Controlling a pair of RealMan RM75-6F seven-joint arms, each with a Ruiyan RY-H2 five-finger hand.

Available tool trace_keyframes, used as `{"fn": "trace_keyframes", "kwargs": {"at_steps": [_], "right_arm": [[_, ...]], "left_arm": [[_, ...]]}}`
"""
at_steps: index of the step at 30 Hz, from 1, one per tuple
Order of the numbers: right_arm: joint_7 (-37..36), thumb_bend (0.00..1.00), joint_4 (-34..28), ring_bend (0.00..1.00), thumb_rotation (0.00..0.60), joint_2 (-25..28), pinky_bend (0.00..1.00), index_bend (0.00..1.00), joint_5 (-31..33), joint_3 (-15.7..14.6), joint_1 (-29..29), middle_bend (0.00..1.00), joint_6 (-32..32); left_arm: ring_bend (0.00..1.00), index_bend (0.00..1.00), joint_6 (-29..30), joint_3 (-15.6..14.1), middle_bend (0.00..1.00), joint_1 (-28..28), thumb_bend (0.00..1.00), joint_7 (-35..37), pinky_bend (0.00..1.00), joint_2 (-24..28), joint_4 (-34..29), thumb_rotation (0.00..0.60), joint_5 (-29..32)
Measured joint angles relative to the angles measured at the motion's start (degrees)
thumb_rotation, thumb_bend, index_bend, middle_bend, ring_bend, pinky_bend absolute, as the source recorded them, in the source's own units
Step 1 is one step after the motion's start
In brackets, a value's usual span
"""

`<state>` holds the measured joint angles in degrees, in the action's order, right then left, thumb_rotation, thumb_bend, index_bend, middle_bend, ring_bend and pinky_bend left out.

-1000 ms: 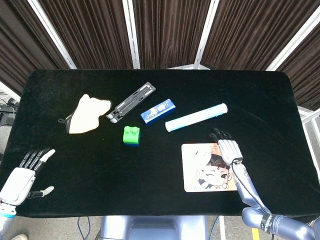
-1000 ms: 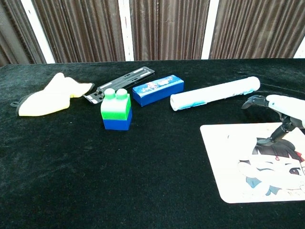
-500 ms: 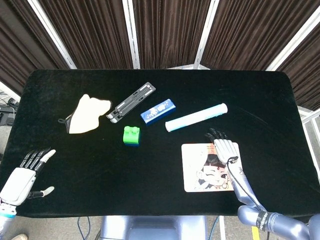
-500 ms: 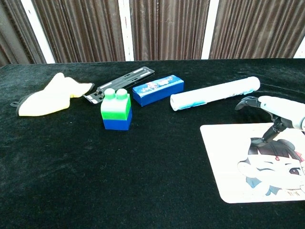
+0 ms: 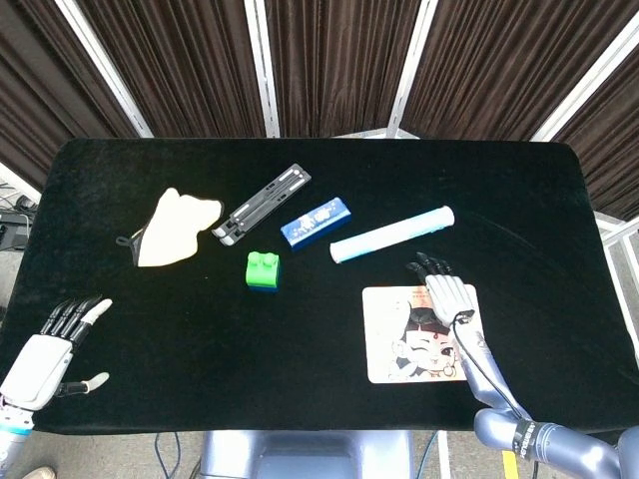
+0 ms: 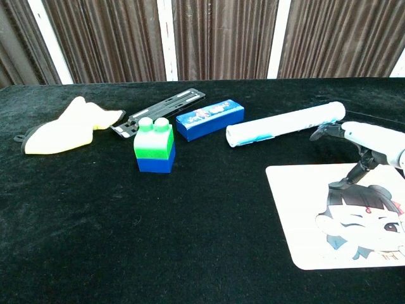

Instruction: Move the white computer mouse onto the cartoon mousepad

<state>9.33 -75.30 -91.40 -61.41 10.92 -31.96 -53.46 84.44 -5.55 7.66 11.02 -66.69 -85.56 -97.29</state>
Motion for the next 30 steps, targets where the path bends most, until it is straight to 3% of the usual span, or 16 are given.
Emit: {"fn": "trace_keyframes", "kwargs": {"at_steps": [6, 12, 19, 30], "right_arm": [[0.1, 0.16, -0.1, 0.0, 0.6, 0.9, 0.0, 0.14, -0.4, 0.3, 1.0, 0.0, -2.8], [-1.0, 0.16, -2.1, 0.0, 0.6, 4.4, 0.0, 0.13, -4.5, -0.9, 4.5, 0.0, -9.6], [-3.3, 0.16, -5.5, 0.0, 0.6, 9.9, 0.0, 0.13, -10.9, -4.9, 10.7, 0.0, -17.8], [-9.7, 0.15, -5.5, 0.0, 0.6, 15.1, 0.0, 0.07, -20.6, -11.6, 22.1, 0.0, -32.9]], "left_arm": [[0.0, 0.0, 0.4, 0.1, 0.0, 0.0, 0.11, 1.0, 0.0, -0.1, 0.1, 0.6, -0.1], [0.0, 0.0, 1.5, -0.1, 0.0, -0.3, 0.11, 1.7, 0.0, -0.2, 0.6, 0.6, -1.1], [0.0, 0.0, 2.1, 0.3, 0.0, -0.5, 0.11, 0.0, 0.0, -1.8, 2.1, 0.6, -1.1], [0.0, 0.0, 2.9, 0.7, 0.0, -0.8, 0.11, -1.3, 0.0, -3.2, 4.4, 0.6, -0.9]]}}
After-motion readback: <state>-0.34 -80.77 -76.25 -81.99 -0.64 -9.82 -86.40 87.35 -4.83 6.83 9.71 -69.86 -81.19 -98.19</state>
